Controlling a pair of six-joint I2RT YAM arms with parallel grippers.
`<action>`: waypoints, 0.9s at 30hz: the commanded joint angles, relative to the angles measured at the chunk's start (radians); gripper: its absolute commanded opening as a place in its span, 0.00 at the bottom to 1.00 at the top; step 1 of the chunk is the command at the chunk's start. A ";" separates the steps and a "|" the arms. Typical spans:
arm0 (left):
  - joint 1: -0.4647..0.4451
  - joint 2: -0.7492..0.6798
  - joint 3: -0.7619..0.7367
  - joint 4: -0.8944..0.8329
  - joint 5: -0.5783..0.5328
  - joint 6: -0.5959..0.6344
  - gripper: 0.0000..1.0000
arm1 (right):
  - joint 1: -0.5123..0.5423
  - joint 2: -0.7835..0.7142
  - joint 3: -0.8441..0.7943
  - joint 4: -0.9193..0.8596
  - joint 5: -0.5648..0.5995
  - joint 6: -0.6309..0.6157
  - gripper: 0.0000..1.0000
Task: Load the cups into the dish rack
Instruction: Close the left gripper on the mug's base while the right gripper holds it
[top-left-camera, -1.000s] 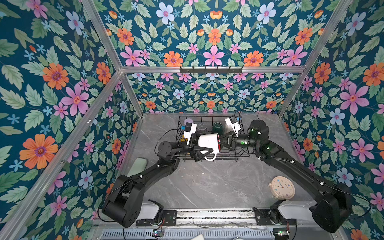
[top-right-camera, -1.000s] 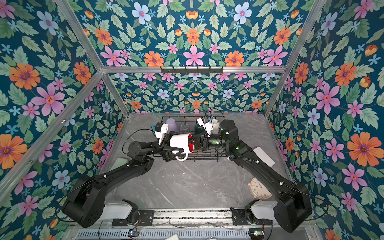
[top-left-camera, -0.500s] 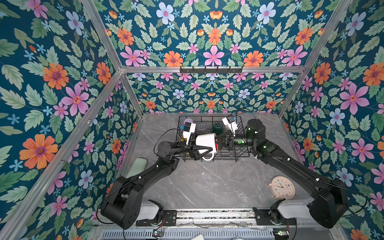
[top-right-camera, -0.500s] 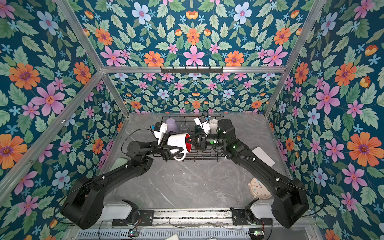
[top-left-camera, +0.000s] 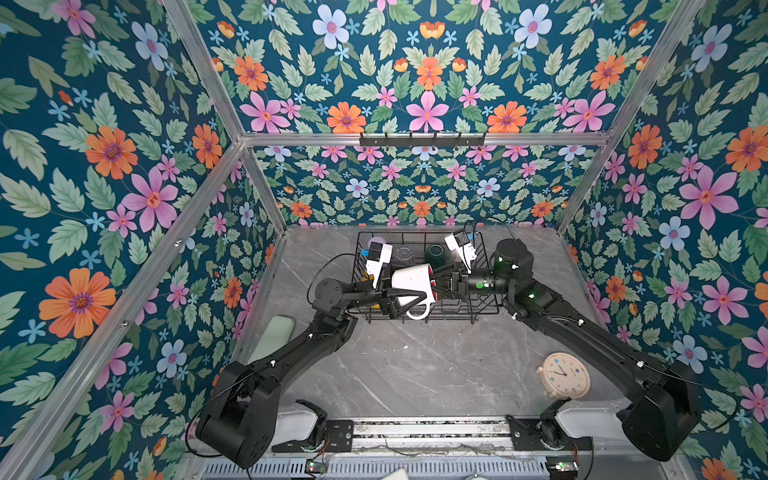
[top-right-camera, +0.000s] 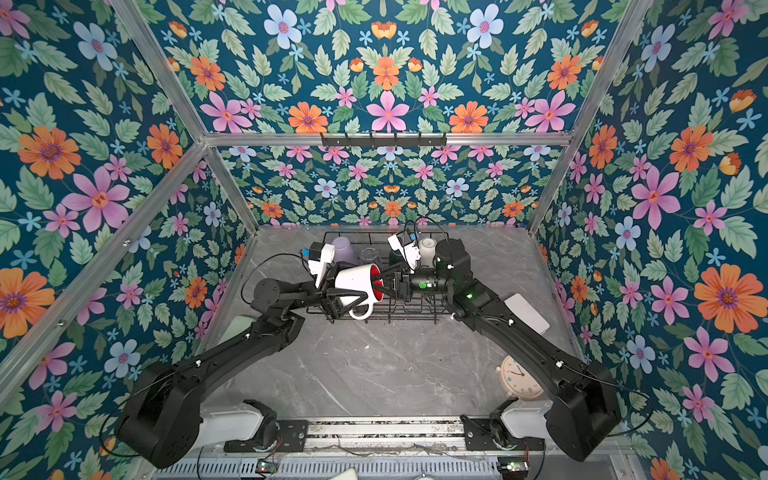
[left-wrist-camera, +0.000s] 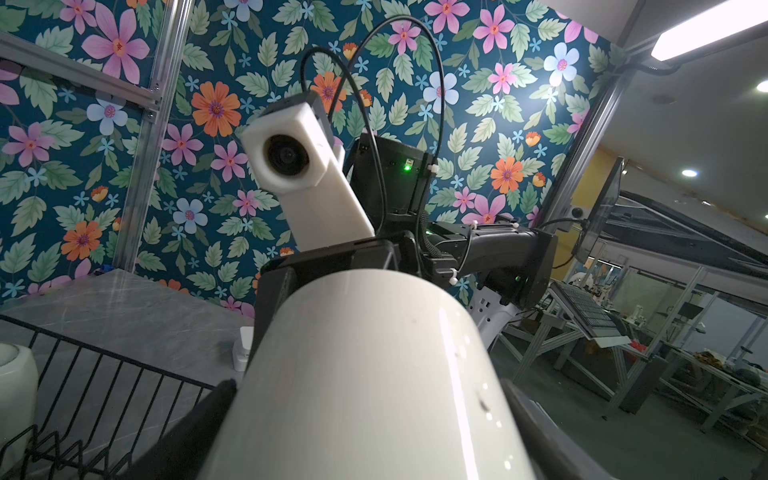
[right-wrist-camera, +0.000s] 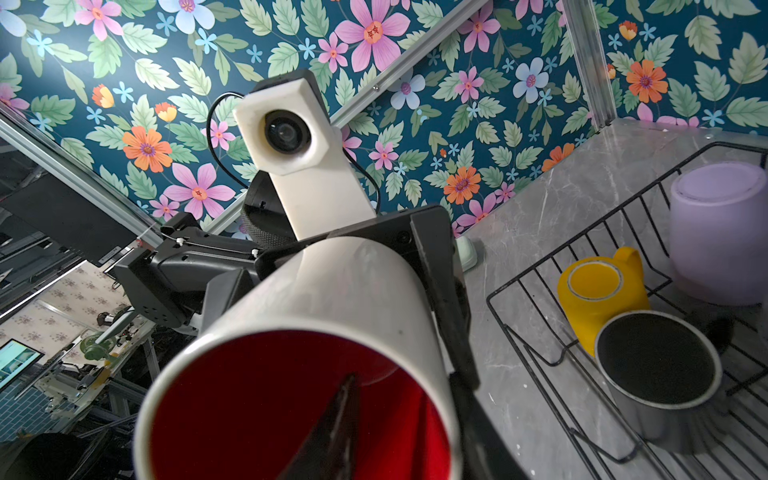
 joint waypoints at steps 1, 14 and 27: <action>-0.006 -0.040 0.016 -0.081 0.022 0.138 0.00 | -0.013 -0.029 -0.009 -0.036 0.147 0.009 0.48; -0.023 -0.071 0.117 -0.473 -0.062 0.385 0.00 | -0.160 -0.234 -0.222 -0.085 0.334 0.098 0.82; -0.062 0.041 0.261 -0.719 -0.196 0.500 0.00 | -0.198 -0.251 -0.211 -0.229 0.426 0.115 0.82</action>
